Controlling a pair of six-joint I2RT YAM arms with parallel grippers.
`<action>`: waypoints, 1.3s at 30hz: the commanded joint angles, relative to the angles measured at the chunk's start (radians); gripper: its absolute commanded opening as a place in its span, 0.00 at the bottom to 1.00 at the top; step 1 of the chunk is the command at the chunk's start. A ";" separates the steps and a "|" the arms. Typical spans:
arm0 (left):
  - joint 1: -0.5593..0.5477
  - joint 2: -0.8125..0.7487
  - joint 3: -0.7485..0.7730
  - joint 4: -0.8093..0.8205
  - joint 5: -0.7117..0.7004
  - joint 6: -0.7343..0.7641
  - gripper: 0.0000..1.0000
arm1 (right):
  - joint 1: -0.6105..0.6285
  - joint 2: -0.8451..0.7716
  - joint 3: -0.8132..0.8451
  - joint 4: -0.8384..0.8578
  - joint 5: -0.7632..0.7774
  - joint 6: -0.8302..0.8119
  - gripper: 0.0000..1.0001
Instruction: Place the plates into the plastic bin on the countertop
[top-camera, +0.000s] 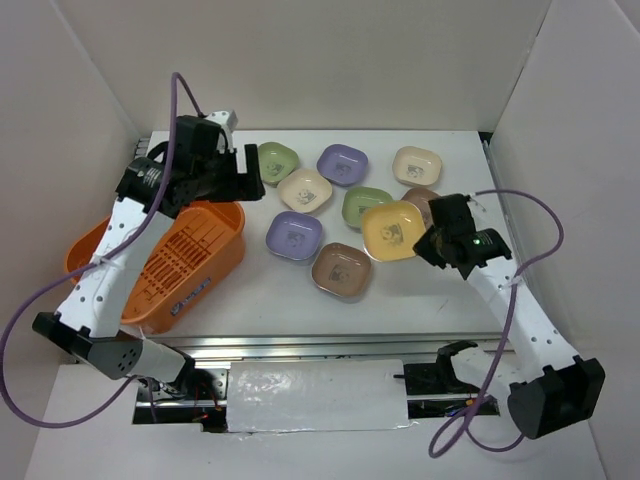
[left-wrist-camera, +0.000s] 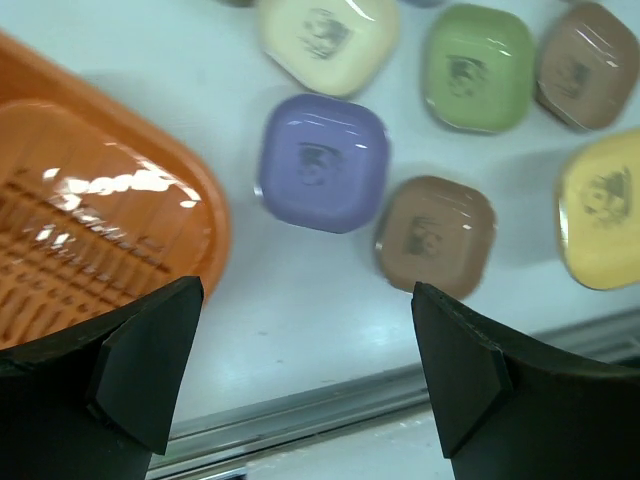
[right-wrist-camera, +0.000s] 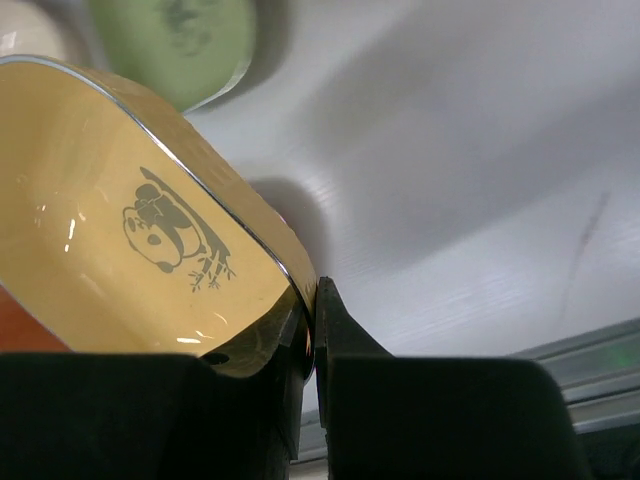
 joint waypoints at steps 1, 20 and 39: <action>-0.029 0.047 0.011 0.074 0.208 -0.028 0.99 | 0.130 0.046 0.185 -0.066 0.031 0.055 0.00; -0.089 0.041 -0.245 0.341 0.296 -0.322 0.89 | 0.422 0.295 0.486 0.011 0.062 0.183 0.00; 0.138 -0.013 -0.104 0.182 0.017 -0.318 0.00 | 0.359 0.162 0.396 0.167 -0.032 0.106 1.00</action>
